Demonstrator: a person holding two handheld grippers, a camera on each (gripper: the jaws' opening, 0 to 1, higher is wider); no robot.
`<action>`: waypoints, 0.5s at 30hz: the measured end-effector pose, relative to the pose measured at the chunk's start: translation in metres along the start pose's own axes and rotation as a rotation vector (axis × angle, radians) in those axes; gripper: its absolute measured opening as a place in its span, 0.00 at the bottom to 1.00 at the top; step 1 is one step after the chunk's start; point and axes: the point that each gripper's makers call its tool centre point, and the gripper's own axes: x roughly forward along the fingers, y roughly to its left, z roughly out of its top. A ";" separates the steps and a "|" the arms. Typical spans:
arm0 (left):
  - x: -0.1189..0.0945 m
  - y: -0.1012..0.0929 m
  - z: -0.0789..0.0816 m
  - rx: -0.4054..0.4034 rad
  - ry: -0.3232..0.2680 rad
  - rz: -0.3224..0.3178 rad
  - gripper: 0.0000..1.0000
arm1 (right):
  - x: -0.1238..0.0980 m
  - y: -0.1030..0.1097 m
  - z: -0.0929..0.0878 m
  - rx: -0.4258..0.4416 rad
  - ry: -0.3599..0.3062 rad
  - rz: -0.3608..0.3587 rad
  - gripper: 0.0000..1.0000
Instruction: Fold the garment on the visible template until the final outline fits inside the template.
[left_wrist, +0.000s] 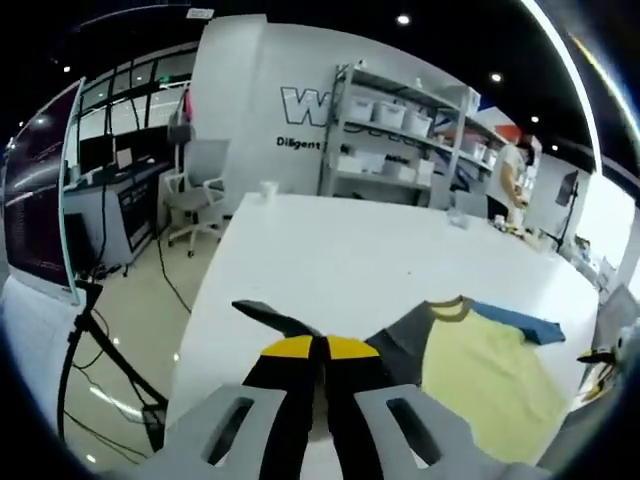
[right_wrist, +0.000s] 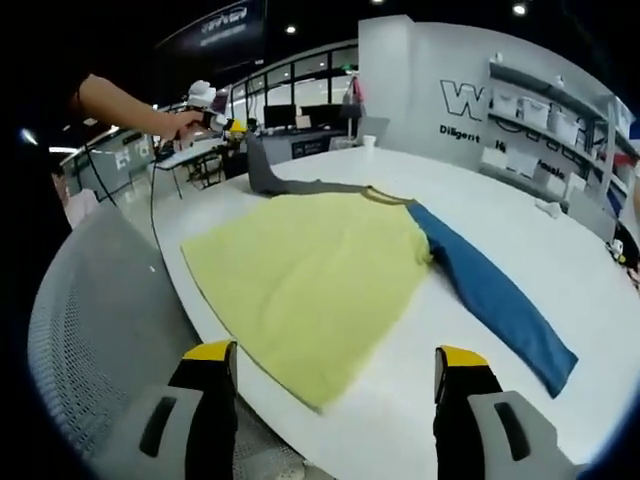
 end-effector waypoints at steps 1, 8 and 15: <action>0.001 -0.004 0.003 -0.002 -0.004 -0.008 0.01 | -0.001 0.000 0.000 -0.001 -0.003 0.001 0.79; 0.011 -0.049 0.029 0.016 -0.040 -0.075 0.01 | -0.007 -0.012 -0.005 0.016 -0.009 -0.014 0.83; 0.022 -0.088 0.054 0.020 -0.068 -0.147 0.01 | -0.012 -0.019 0.000 0.030 -0.027 -0.026 0.83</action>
